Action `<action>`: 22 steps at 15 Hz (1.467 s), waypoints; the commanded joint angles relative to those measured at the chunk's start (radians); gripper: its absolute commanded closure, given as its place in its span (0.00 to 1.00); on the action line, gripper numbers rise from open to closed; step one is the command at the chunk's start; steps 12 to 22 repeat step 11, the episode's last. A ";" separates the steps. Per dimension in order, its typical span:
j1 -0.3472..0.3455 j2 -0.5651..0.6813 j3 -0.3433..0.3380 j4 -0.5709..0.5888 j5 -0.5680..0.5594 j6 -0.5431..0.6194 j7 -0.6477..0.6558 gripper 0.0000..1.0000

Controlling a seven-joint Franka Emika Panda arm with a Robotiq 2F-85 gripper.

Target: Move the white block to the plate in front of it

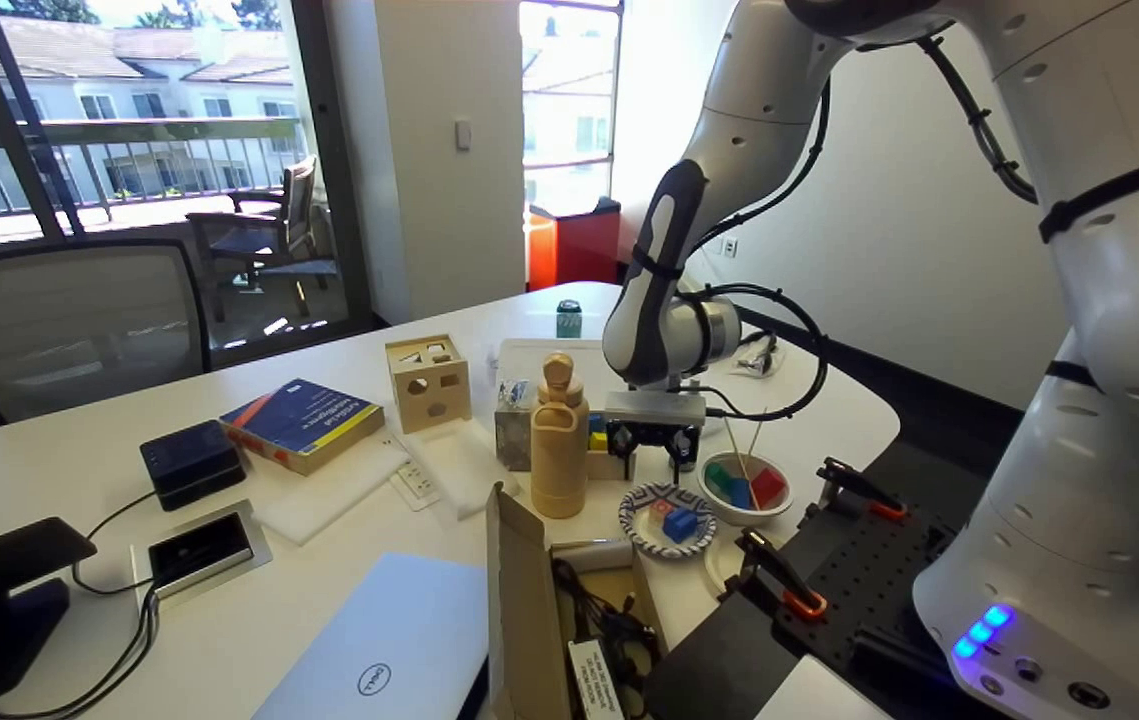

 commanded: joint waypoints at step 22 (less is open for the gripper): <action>0.073 -0.349 -0.175 -0.123 -0.066 -0.087 -0.006 0.00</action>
